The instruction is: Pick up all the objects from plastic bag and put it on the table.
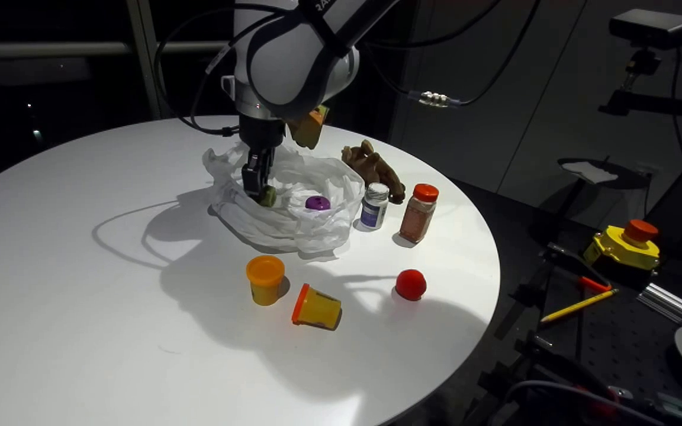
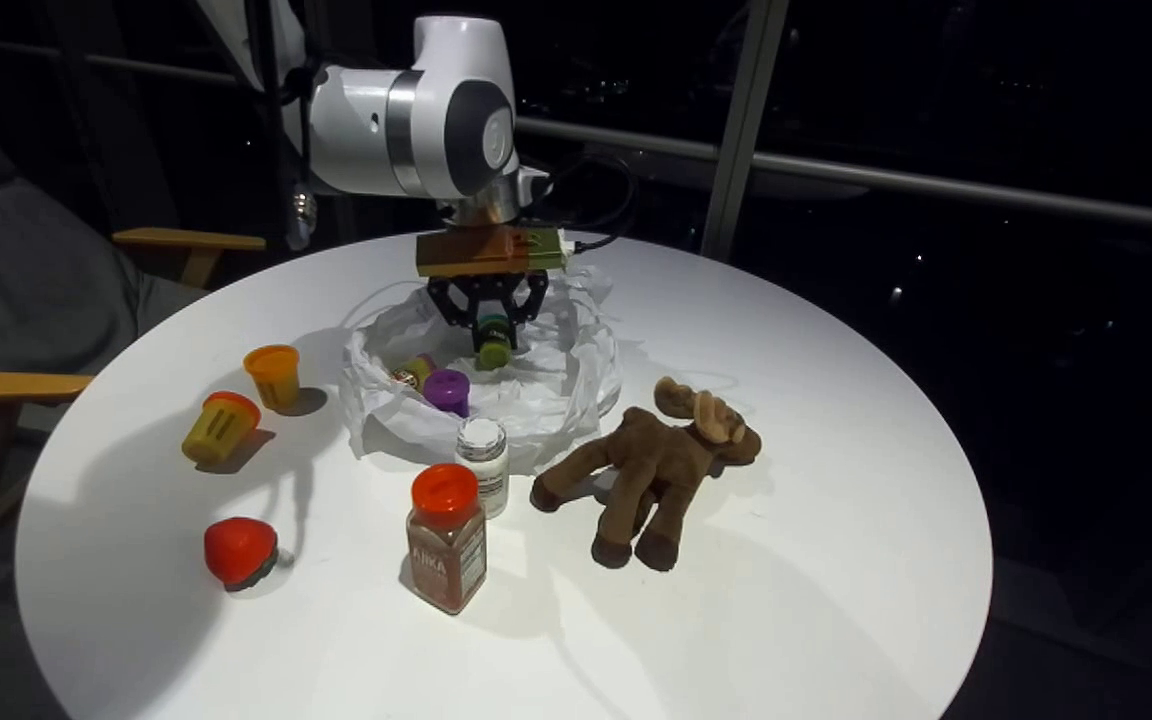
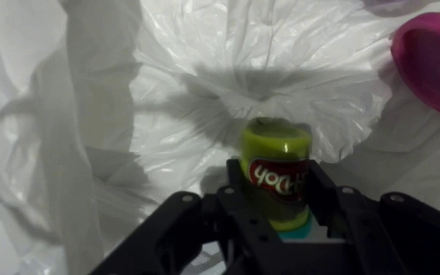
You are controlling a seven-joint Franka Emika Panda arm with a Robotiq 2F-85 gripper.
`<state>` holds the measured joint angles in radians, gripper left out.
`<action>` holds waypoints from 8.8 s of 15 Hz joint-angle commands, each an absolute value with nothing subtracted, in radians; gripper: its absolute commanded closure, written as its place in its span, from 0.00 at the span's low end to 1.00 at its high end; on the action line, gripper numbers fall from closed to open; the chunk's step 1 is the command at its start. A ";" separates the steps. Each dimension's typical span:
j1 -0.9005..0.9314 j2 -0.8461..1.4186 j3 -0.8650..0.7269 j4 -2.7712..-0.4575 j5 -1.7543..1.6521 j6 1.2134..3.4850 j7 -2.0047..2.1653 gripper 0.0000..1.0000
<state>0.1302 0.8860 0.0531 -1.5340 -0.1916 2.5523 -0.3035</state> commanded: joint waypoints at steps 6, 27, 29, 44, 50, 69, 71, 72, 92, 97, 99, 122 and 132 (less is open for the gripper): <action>0.130 0.615 0.031 -1.749 -0.195 2.451 -0.183 0.81; 0.144 0.178 0.143 -2.483 -0.156 2.551 -0.134 0.81; 0.161 0.210 0.145 -2.480 -0.166 2.579 -0.086 0.81; 0.312 0.421 0.022 -2.367 -0.298 2.737 0.265 0.31; 0.234 0.345 0.077 -2.309 -0.147 2.522 0.180 0.00; 0.161 0.486 0.043 -2.030 -0.106 2.504 0.190 0.00; 0.161 0.513 0.034 -2.010 -0.104 2.519 0.201 0.00; 0.162 0.525 0.030 -2.001 -0.104 2.523 0.207 0.00; 0.169 0.596 -0.002 -1.954 -0.117 2.521 0.217 0.74; 0.165 0.514 -0.022 -1.945 -0.120 2.435 0.226 0.74; 0.158 0.450 -0.027 -1.966 -0.126 2.405 0.216 0.74; 0.128 0.187 0.060 -2.470 -0.226 2.632 0.123 0.74; 0.136 0.331 0.005 -2.435 -0.247 2.668 0.138 0.74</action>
<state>0.1268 0.3068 0.0146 -2.4609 -0.2504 2.6589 0.1286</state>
